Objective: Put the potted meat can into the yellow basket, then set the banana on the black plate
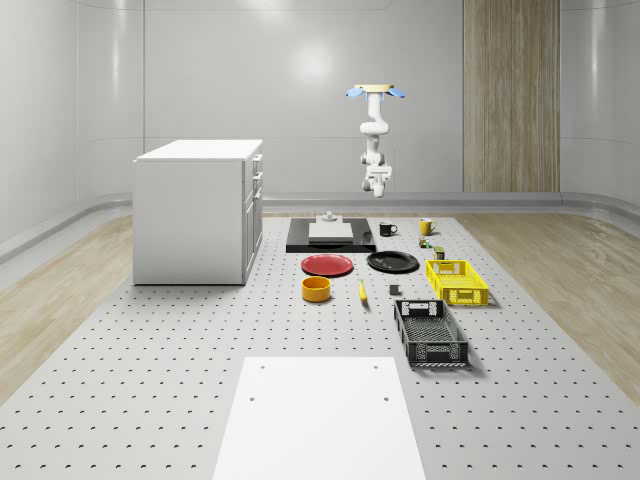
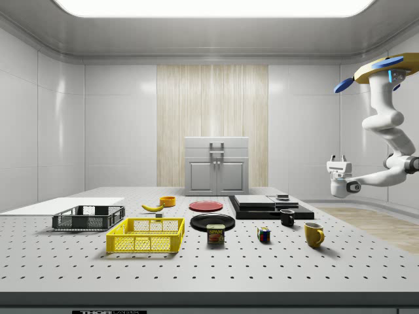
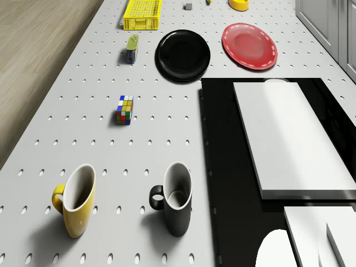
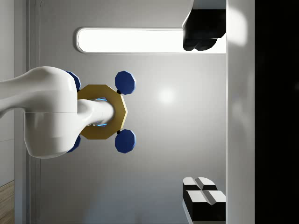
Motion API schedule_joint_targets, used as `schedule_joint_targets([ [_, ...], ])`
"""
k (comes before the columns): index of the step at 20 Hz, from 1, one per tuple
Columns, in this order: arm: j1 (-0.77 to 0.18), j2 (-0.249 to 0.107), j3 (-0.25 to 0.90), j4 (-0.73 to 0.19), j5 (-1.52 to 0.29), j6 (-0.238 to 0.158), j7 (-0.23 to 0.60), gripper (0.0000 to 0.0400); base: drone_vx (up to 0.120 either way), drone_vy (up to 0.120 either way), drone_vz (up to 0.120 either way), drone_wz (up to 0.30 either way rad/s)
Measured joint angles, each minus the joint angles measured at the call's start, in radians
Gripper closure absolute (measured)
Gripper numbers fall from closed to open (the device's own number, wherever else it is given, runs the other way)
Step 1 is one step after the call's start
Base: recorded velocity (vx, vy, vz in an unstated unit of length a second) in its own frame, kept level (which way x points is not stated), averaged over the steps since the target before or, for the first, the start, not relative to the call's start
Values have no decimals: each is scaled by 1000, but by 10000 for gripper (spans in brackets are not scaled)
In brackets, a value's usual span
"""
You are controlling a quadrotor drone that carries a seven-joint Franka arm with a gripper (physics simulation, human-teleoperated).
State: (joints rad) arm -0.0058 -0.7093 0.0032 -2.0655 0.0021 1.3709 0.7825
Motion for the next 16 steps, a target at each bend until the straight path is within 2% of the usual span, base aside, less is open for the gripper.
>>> schedule_joint_targets([
  [16, -2, 4, 2, 22, 0, -5, -1, 0, 0, 0, 0, 0],
])
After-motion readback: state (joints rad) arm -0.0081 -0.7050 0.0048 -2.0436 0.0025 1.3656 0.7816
